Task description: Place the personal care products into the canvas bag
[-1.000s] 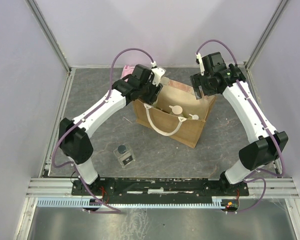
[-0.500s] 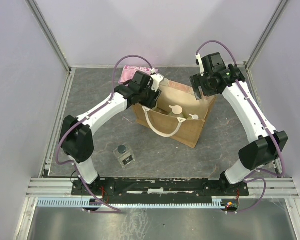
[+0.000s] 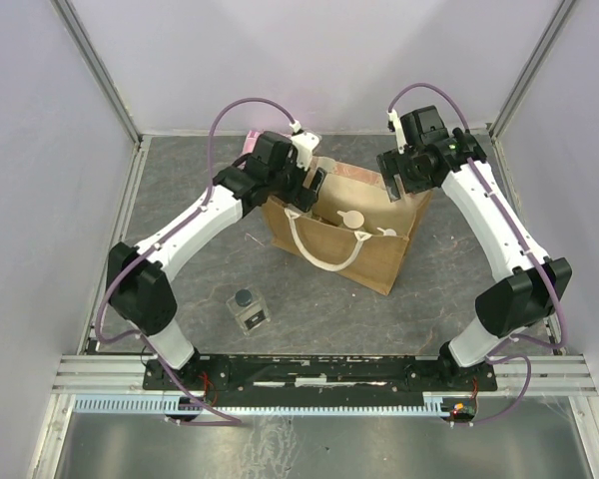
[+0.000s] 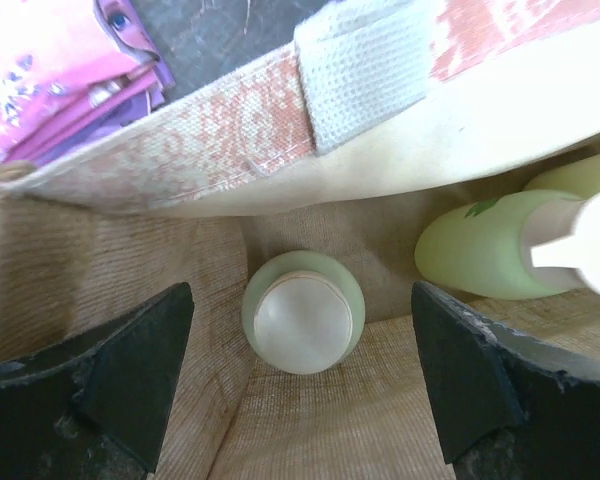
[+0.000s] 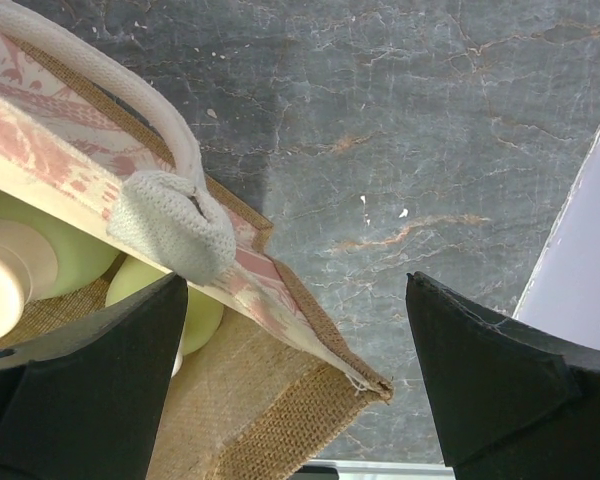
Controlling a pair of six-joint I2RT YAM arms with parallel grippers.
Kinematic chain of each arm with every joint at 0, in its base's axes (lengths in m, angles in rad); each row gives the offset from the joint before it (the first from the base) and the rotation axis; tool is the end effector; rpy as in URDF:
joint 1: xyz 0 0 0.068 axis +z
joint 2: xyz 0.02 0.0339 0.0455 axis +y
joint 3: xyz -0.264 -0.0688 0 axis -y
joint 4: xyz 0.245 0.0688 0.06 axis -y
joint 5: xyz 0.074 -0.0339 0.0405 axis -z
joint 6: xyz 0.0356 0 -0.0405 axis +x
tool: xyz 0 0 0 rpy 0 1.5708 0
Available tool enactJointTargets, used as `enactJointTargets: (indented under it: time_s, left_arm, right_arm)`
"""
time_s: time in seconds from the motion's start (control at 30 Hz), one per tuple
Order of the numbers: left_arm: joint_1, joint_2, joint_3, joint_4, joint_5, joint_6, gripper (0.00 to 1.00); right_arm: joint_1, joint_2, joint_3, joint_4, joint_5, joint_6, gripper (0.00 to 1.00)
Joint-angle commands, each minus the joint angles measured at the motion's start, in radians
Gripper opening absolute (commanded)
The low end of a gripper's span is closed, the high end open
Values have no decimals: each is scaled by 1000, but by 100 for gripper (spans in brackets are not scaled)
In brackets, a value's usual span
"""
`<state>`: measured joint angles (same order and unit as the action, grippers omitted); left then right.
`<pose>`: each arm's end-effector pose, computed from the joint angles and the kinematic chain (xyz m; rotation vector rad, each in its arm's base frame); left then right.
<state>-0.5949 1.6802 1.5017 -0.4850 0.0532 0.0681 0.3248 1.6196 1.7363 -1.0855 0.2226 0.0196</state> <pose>0.3194 -0.2184 0.3240 0.7618 2.1232 -0.3443 0.3160 0.0981 0.3757 -0.2953 2.4930 -0.1428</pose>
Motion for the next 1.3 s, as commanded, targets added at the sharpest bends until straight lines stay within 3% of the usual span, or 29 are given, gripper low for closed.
enactJointTargets:
  time_s: [0.0,0.23,0.53,1.03,1.27]
  left_arm:
    - [11,-92,99,-9,-52,-30,96]
    - [11,-218,169,-244,-192,-88,98]
    - [8,-426,17,-528,-59,-76,99]
    - [-46,-521,-137,-685,102,-81,100]
    - [-61,-480,-156,-705,128,-194,100]
  right_arm:
    - [-6,2,1,14,-18,-10,98]
    - [-6,17,6,10,-11,-4,98]
    - [-11,37,10,20,-46,2,98]
    - [-11,52,37,27,-12,-21,99]
    - [-10,62,41,30,4,-18,99]
